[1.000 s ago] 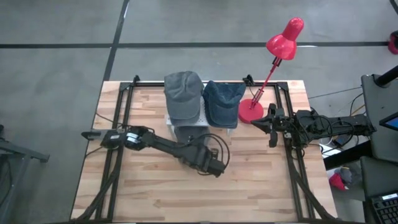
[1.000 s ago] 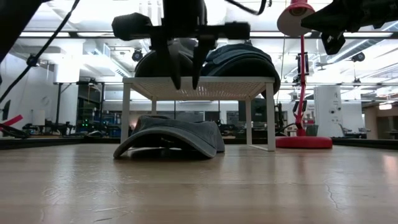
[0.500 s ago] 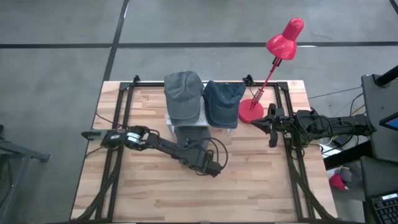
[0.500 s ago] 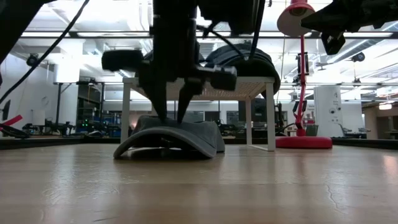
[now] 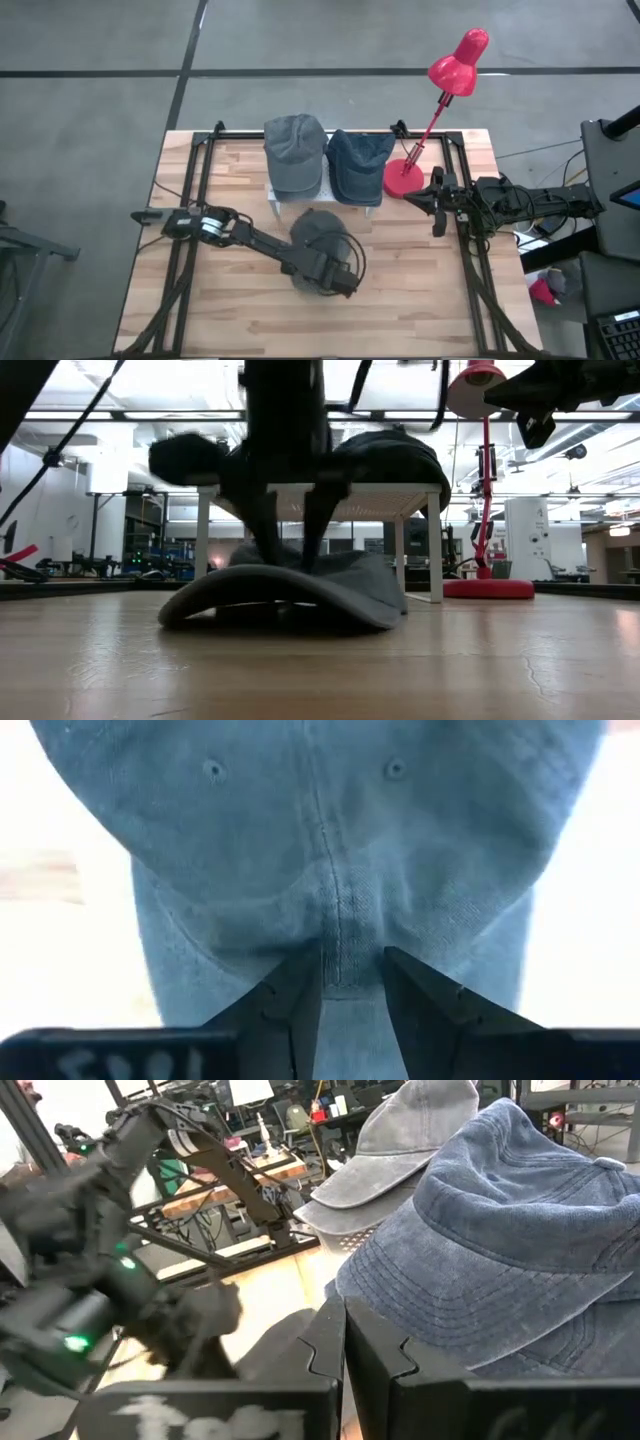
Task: Pick & Place hat
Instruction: Stack the gray cap on top of the gray cap on the shelf
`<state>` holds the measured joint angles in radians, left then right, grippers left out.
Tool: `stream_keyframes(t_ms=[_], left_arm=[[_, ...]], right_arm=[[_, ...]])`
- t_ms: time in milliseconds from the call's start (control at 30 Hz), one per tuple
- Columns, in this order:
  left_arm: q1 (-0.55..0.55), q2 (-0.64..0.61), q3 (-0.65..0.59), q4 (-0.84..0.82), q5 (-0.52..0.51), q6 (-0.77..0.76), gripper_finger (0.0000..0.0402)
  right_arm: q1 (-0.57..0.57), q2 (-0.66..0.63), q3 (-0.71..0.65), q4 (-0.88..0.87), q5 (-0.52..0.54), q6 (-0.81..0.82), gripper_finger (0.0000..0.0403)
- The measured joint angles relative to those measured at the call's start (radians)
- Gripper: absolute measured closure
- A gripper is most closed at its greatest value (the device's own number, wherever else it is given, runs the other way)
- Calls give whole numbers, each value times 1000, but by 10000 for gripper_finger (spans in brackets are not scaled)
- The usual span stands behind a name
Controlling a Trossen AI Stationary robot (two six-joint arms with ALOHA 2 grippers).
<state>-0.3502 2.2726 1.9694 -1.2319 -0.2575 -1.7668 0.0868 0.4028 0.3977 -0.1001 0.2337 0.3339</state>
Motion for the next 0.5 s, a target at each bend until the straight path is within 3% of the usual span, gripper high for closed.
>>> stream_keyframes(t_ms=[267, 500], left_arm=[[-27, -6, 213, -100, -120, 3, 286], [9, -6, 149, -62, -54, 20, 287]], right_arm=[[0, 0, 0, 0, 0, -1, 394], [0, 0, 0, 0, 0, 0, 394]])
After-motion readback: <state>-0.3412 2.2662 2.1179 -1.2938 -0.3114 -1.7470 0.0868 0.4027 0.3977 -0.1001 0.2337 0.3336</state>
